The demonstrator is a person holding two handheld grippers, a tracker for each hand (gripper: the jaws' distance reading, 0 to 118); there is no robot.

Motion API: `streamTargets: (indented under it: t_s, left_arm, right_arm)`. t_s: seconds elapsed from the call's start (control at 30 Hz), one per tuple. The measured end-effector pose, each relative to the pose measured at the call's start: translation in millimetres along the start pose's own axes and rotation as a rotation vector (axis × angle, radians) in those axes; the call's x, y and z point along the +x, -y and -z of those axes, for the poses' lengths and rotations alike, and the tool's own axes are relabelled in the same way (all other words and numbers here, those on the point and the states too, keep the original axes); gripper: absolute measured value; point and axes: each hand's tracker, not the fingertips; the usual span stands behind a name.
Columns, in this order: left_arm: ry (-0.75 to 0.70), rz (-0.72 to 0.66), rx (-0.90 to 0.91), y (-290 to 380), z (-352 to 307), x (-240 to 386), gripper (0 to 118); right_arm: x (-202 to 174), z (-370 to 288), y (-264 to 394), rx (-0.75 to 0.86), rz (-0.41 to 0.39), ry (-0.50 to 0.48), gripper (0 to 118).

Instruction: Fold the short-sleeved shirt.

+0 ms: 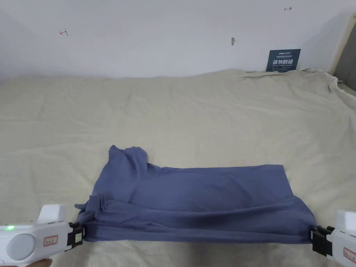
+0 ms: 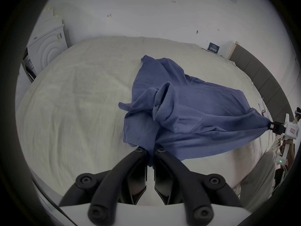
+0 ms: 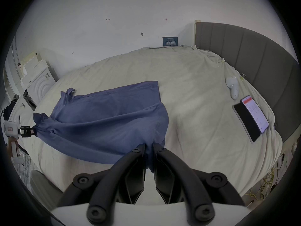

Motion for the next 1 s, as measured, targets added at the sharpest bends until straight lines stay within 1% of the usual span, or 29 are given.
streamTargets:
  t_s: [0.07, 0.3, 0.4, 0.5, 0.57, 0.67, 0.8, 0.83, 0.87, 0.9, 0.93, 0.97, 1.0]
  left_arm:
    - [0.003, -0.008, -0.008, 20, -8, 3, 4]
    - [-0.029, -0.002, -0.059, 69, -11, 18, 5]
    - [-0.062, 0.011, -0.075, 79, -1, 24, 4]
    - [-0.105, 0.04, -0.089, 86, 12, 30, 5]
    - [-0.117, 0.036, -0.102, 92, 22, 31, 5]
    - [-0.132, 0.032, -0.108, 96, 25, 35, 5]
    - [-0.134, 0.013, -0.093, 92, 20, 39, 7]
    - [-0.136, 0.012, -0.095, 89, 19, 40, 16]
    - [-0.137, 0.01, -0.098, 87, 19, 40, 27]
    - [-0.139, 0.004, -0.098, 86, 18, 40, 44]
    - [-0.137, -0.005, -0.093, 84, 15, 39, 73]
    - [-0.122, -0.016, -0.088, 80, 11, 38, 91]
    - [-0.111, -0.03, -0.073, 77, 7, 38, 105]
  right_arm:
    - [5, -6, 11, -0.017, 0.011, -0.008, 7]
    - [11, -5, 47, -0.079, 0.001, 0.016, 7]
    - [9, 8, 57, -0.114, -0.021, 0.039, 7]
    - [8, 24, 66, -0.139, -0.012, 0.06, 7]
    - [5, 29, 70, -0.149, -0.012, 0.072, 7]
    - [0, 27, 70, -0.143, -0.036, 0.092, 7]
    - [0, 16, 61, -0.128, -0.022, 0.092, 9]
    - [0, 11, 58, -0.111, -0.019, 0.101, 16]
    - [-1, 6, 54, -0.09, -0.024, 0.103, 28]
    - [-1, 1, 50, -0.074, -0.027, 0.097, 44]
    - [-2, -5, 45, -0.049, -0.026, 0.091, 70]
    - [-4, -14, 39, -0.004, -0.022, 0.088, 82]
    - [-6, -21, 34, 0.028, -0.024, 0.087, 87]
